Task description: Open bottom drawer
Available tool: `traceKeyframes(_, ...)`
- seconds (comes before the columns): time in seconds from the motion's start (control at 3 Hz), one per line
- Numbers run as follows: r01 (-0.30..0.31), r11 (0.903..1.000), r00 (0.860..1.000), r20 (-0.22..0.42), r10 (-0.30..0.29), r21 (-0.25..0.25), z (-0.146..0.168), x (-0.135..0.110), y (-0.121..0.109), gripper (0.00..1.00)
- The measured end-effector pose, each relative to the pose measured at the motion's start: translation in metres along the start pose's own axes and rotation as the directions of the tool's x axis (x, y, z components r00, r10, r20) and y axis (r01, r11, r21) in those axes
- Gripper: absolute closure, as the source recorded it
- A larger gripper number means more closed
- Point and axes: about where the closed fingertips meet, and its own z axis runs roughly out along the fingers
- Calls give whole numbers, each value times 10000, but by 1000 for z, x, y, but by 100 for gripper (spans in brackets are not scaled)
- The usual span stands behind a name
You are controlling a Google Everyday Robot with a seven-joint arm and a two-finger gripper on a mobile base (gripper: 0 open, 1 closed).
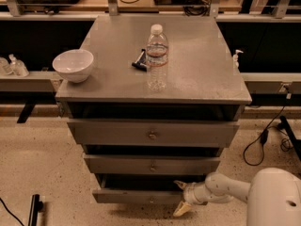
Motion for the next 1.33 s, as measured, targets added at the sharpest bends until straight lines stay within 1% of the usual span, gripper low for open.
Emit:
traceKeyframes(0.33, 22, 9990, 9999, -113, -27, -436, 4, 1, 10, 31)
traceKeyframes(0.67, 144, 9952, 9998, -83, -153, -963, 5, 0, 21, 43)
traceKeyframes(1.0, 407, 9887, 9992, 75, -400, -1444, -1, -5, 33, 62)
traceKeyframes(1.33, 498, 9857, 9984, 342, -449, -1613, -8, -7, 40, 76)
